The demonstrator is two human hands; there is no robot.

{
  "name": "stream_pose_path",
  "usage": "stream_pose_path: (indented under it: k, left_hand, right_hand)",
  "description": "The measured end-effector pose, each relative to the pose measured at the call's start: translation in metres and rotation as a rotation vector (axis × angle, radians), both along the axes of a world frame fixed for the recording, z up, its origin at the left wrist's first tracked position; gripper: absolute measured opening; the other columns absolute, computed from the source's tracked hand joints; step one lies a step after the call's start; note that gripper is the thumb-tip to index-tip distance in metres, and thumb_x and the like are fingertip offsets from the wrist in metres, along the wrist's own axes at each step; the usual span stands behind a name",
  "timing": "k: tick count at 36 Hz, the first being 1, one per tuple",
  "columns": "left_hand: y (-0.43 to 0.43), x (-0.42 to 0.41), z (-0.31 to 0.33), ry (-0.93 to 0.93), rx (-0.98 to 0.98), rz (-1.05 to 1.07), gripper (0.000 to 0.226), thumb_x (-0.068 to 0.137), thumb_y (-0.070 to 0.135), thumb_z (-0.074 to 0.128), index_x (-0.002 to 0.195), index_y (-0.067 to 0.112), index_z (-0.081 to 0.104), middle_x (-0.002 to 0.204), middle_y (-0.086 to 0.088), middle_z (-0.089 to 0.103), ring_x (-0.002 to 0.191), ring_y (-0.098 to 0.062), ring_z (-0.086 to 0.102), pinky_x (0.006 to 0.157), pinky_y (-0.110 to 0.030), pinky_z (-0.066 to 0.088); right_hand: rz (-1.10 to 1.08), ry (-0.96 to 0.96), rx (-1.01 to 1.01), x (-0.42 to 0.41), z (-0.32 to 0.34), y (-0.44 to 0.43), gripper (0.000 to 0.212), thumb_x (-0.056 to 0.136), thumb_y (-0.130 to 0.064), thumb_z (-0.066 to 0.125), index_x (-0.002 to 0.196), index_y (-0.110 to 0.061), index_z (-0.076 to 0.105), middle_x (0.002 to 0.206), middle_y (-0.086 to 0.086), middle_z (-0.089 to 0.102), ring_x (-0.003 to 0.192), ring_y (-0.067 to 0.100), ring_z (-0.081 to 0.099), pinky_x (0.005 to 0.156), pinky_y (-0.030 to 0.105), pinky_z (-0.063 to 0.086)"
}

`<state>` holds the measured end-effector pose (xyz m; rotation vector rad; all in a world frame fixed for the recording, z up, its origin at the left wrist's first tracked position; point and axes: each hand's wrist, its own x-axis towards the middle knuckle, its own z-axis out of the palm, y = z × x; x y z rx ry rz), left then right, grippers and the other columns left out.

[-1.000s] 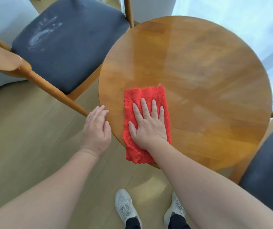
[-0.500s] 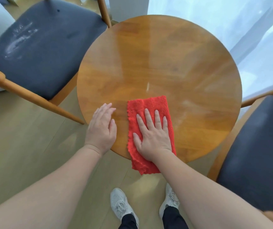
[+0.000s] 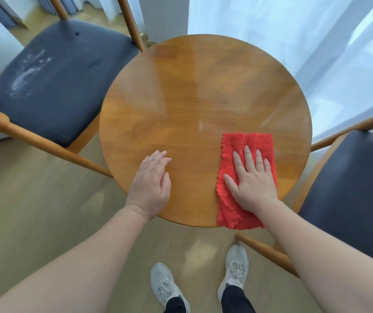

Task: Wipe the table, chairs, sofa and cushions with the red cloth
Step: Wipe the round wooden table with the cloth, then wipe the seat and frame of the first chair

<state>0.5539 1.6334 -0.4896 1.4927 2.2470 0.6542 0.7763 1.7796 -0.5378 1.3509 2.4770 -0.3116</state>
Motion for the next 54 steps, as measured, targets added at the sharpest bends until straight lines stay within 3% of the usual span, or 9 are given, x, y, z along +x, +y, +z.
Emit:
stream_pose_path:
  k: [6, 14, 23, 28, 32, 37, 47, 50, 54]
  left_hand:
    - [0.013, 0.025, 0.003, -0.008, 0.025, -0.08, 0.037, 0.088, 0.004, 0.049, 0.125, 0.001, 0.057, 0.139, -0.011, 0.049, 0.136, -0.024, 0.037, 0.116, -0.039, 0.022]
    - [0.03, 0.043, 0.005, 0.045, 0.011, -0.16, 0.039, 0.084, -0.002, 0.056, 0.123, 0.002, 0.058, 0.136, -0.011, 0.052, 0.134, -0.026, 0.041, 0.114, -0.045, 0.028]
    - [0.06, 0.078, 0.004, 0.051, -0.025, -0.196, 0.04, 0.081, -0.003, 0.059, 0.121, 0.001, 0.06, 0.134, -0.012, 0.055, 0.131, -0.028, 0.045, 0.113, -0.046, 0.029]
    - [0.077, 0.095, 0.016, 0.045, -0.088, -0.241, 0.04, 0.085, 0.002, 0.057, 0.125, 0.005, 0.058, 0.137, -0.009, 0.051, 0.133, -0.023, 0.041, 0.117, -0.036, 0.019]
    - [0.088, 0.109, 0.045, 0.073, -0.125, -0.284, 0.038, 0.086, 0.007, 0.057, 0.124, 0.007, 0.059, 0.135, -0.006, 0.053, 0.13, -0.021, 0.043, 0.116, -0.032, 0.02]
    - [0.113, 0.135, 0.098, 0.061, -0.163, -0.321, 0.04, 0.091, 0.021, 0.056, 0.13, 0.015, 0.054, 0.137, 0.003, 0.05, 0.13, -0.014, 0.04, 0.108, -0.02, 0.024]
    - [0.144, 0.19, 0.192, -0.015, -0.338, -0.559, 0.069, 0.076, 0.052, 0.068, 0.137, 0.034, 0.041, 0.135, 0.013, 0.049, 0.121, -0.011, 0.047, 0.102, -0.03, 0.04]
    - [0.143, 0.203, 0.21, -0.044, -0.379, -0.669, 0.06, 0.07, 0.059, 0.067, 0.123, 0.041, 0.046, 0.114, 0.02, 0.056, 0.099, -0.006, 0.053, 0.086, -0.026, 0.046]
    - [0.148, 0.212, 0.222, -0.021, -0.326, -0.729, 0.027, 0.084, 0.034, 0.057, 0.111, 0.034, 0.058, 0.102, 0.016, 0.06, 0.09, -0.008, 0.055, 0.079, -0.026, 0.047]
  right_hand:
    - [0.376, -0.036, -0.036, 0.025, 0.003, -0.007, 0.085, 0.081, -0.08, -0.001, 0.147, -0.03, -0.019, 0.158, 0.003, -0.021, 0.142, 0.031, -0.027, 0.117, 0.049, -0.013]
    - [0.235, 0.008, -0.055, 0.044, 0.003, 0.041, 0.085, 0.075, -0.085, -0.008, 0.143, -0.036, -0.025, 0.155, -0.006, -0.027, 0.146, 0.023, -0.02, 0.118, 0.045, -0.007]
    - [0.245, 0.011, -0.114, 0.081, 0.012, 0.071, 0.112, 0.068, -0.092, 0.023, 0.152, -0.025, -0.011, 0.158, -0.006, -0.02, 0.147, 0.016, -0.015, 0.117, 0.035, -0.007]
    - [0.091, 0.137, -0.13, 0.092, 0.019, 0.091, 0.08, 0.086, -0.062, 0.054, 0.149, -0.019, 0.031, 0.159, 0.0, 0.021, 0.145, 0.026, 0.018, 0.117, 0.039, 0.022]
    - [0.105, 0.103, -0.111, 0.102, 0.042, 0.094, 0.021, 0.096, -0.02, 0.046, 0.111, -0.016, 0.059, 0.116, 0.003, 0.055, 0.109, 0.027, 0.05, 0.085, 0.04, 0.045]
    - [0.106, 0.152, -0.154, 0.123, 0.094, 0.09, 0.017, 0.093, -0.017, 0.043, 0.1, -0.016, 0.058, 0.099, 0.001, 0.061, 0.097, 0.024, 0.056, 0.068, 0.033, 0.039]
    - [0.083, 0.465, -0.185, 0.166, 0.229, 0.048, 0.023, 0.092, -0.025, 0.054, 0.111, -0.025, 0.066, 0.102, -0.008, 0.067, 0.093, 0.014, 0.059, 0.082, 0.033, 0.05]
    - [0.01, 0.508, -0.167, 0.177, 0.254, 0.041, 0.021, 0.09, -0.022, 0.056, 0.108, -0.023, 0.068, 0.1, -0.007, 0.068, 0.091, 0.015, 0.059, 0.081, 0.031, 0.049]
    - [-0.067, 0.507, -0.206, 0.19, 0.278, 0.034, 0.015, 0.089, -0.03, 0.063, 0.102, -0.026, 0.068, 0.094, -0.009, 0.065, 0.086, 0.011, 0.057, 0.079, 0.027, 0.049]
